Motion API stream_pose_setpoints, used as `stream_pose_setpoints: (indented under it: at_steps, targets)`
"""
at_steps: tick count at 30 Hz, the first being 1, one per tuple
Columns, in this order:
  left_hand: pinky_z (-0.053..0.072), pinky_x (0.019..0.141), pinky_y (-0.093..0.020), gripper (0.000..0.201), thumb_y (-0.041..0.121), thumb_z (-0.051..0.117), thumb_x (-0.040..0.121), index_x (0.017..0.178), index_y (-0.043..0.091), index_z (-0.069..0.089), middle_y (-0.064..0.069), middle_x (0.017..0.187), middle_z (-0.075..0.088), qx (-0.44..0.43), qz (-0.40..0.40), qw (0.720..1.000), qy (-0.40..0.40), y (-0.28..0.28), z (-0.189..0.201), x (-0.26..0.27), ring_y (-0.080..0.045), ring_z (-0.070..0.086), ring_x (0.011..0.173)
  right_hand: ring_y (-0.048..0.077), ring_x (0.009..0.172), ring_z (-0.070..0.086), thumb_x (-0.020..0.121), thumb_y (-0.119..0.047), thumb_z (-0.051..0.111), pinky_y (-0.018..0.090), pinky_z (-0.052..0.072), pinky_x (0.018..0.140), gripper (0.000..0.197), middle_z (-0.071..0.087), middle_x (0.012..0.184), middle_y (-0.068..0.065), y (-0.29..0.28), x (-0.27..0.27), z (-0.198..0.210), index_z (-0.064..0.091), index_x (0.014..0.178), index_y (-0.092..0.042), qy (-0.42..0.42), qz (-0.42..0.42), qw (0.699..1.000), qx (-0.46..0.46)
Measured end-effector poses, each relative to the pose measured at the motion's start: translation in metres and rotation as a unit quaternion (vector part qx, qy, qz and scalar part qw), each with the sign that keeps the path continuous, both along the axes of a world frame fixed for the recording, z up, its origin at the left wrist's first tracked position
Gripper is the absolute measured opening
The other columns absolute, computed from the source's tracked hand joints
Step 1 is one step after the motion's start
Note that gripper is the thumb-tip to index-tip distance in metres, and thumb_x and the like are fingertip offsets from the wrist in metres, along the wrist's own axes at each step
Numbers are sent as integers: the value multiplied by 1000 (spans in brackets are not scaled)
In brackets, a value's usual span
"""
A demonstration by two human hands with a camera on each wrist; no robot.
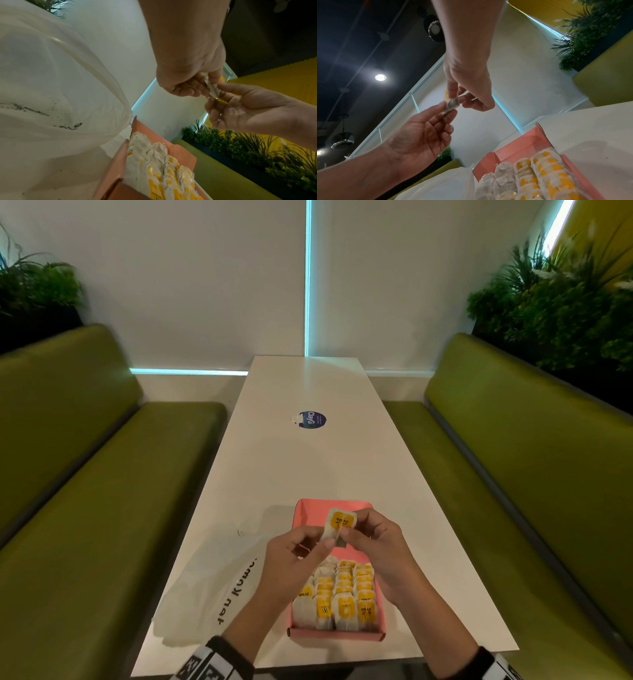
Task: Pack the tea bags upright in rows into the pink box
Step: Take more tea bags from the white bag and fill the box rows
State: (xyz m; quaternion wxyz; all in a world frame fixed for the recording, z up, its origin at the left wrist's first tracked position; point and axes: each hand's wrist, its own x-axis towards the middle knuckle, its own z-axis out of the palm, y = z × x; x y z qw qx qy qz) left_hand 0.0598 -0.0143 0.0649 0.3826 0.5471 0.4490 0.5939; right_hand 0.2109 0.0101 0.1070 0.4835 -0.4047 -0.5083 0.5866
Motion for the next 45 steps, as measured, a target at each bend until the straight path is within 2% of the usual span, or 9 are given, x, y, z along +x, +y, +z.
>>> stream_pose_setpoints:
  at_steps: [4,8,14,19,22,29,35,41,45]
  targets:
    - [48,62,-32,26,53,69,72,86,32,75,-2,73,71,-29,5,999,24,-3,-6,1,-19,59,64,8,80,58,74,-7,76,22,51,71,28,66,90,0,1,5,-5,65,96,-19,-114,21,993,-4]
    - [48,62,-17,13,33,74,78,90,29,72,13,74,70,-103,-55,980,162,-3,-18,-5,1,59,63,10,66,53,73,-6,74,15,44,61,10,61,71,1,1,11,-21,68,81,-7,-273,40,961,33]
    - [39,75,-15,32,25,65,78,110,25,60,9,106,55,-155,-97,827,532,1,-47,-9,-8,54,92,1,62,52,75,-8,72,9,40,58,21,60,62,-12,-8,19,-61,61,66,-23,-387,50,920,33]
    - [43,82,-31,37,28,58,79,115,22,52,2,121,48,-144,-95,756,631,1,-56,-2,-20,46,113,-8,65,53,76,-9,70,9,37,57,39,56,57,-18,-21,16,-86,48,61,-38,-425,68,900,69]
    - [42,84,-30,32,29,58,81,111,20,52,2,120,48,-138,-94,760,628,3,-63,-2,-19,44,115,-4,65,53,78,-11,70,8,35,56,39,57,60,-26,-28,12,-95,51,58,-38,-407,97,905,76]
    - [40,79,-23,34,25,61,77,110,25,55,9,120,47,-122,-87,801,579,0,-72,-8,-11,41,115,13,91,57,83,-12,57,24,44,80,16,66,95,-2,-33,8,-95,68,94,-14,-473,185,852,126]
    - [40,77,-22,38,21,61,80,117,25,53,8,125,45,-106,-74,810,572,-3,-76,-10,-11,42,116,23,98,59,88,-16,50,26,38,73,24,67,105,10,-30,2,-91,65,106,-13,-528,200,814,134]
    - [37,75,-19,41,26,64,80,119,31,50,11,126,41,-103,-65,800,588,-4,-74,-8,-9,41,115,17,79,50,87,-16,49,21,32,55,25,67,98,15,-21,-6,-91,68,99,-4,-549,229,798,92]
    - [35,72,-19,43,23,62,82,122,29,48,9,128,41,-102,-56,796,594,-6,-71,-8,-10,41,116,15,68,45,85,-15,51,18,28,51,25,53,70,7,-18,-8,-92,67,91,3,-544,240,802,57]
